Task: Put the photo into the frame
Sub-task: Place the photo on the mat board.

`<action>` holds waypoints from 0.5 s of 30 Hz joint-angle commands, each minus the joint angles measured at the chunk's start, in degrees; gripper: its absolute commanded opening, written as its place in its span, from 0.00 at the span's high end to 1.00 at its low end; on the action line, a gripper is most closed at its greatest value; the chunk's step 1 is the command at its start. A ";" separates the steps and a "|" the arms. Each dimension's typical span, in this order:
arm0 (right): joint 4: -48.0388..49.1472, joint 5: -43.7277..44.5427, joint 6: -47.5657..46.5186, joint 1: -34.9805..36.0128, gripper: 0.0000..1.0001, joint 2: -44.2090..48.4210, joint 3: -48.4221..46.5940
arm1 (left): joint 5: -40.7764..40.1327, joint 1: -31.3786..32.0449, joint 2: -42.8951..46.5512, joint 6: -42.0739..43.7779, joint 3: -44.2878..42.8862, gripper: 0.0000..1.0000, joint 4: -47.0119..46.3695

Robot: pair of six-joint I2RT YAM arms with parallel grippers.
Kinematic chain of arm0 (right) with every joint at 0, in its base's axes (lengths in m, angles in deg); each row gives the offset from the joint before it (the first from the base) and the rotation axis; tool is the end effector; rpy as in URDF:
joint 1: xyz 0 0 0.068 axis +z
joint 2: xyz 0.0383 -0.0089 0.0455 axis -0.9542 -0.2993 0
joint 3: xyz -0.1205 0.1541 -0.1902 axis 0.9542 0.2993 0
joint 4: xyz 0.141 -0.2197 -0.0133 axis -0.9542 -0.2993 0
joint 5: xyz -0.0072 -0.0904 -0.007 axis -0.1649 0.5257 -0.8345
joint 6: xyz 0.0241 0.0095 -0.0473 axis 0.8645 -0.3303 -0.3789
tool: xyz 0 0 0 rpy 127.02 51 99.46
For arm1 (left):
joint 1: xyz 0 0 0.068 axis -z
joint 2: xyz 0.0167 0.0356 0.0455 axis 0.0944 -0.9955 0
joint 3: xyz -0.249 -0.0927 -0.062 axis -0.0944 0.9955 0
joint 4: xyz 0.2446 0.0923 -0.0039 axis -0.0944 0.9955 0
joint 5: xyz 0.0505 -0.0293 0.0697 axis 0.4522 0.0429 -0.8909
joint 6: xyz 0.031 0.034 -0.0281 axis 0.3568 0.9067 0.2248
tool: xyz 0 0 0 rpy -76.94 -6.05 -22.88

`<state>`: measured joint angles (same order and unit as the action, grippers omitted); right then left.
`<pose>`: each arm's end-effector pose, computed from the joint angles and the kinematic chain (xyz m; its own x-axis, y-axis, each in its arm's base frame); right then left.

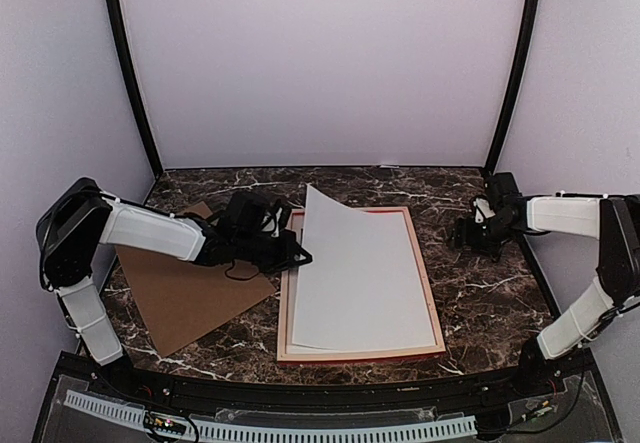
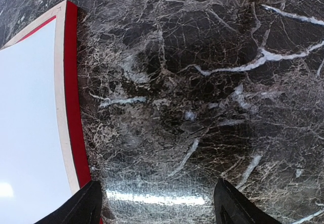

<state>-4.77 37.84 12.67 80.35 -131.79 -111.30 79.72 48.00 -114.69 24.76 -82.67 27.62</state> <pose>0.2848 0.0441 0.1828 -0.8679 0.2220 -0.4443 0.0900 0.9500 0.2989 0.2668 -0.2613 0.1776 -0.8907 -0.1268 -0.4364 0.2767 0.6104 -0.7422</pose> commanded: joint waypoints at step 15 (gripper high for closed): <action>1.24 1.06 -0.52 1.33 0.14 0.63 -0.82 | 1.61 -0.38 -1.08 1.59 -1.98 0.97 2.89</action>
<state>-4.77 37.89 12.67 81.03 -131.79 -111.30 80.72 47.89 -116.16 25.62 -83.59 28.71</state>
